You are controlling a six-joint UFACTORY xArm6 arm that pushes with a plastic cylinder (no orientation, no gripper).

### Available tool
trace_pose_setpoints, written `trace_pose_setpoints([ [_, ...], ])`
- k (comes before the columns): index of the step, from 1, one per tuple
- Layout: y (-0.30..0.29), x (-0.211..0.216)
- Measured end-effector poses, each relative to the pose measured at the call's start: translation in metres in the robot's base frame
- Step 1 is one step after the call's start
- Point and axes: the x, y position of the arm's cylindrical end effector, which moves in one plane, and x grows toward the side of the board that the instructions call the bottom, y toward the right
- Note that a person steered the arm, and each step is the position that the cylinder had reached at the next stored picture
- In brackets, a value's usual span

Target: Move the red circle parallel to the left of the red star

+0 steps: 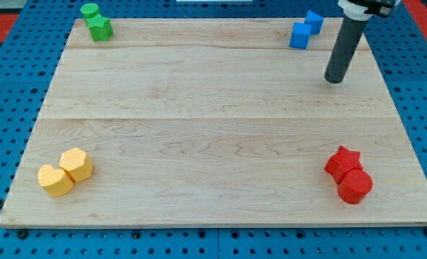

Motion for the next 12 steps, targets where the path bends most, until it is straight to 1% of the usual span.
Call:
trace_pose_setpoints([
  [3, 0.0, 0.0],
  [4, -0.01, 0.051],
  [5, -0.013, 0.122],
  [6, -0.013, 0.119],
  [7, -0.012, 0.104],
  [8, -0.008, 0.102],
  [9, -0.008, 0.087],
  [10, 0.003, 0.076],
  [11, 0.1, 0.093],
  [12, 0.112, 0.165],
])
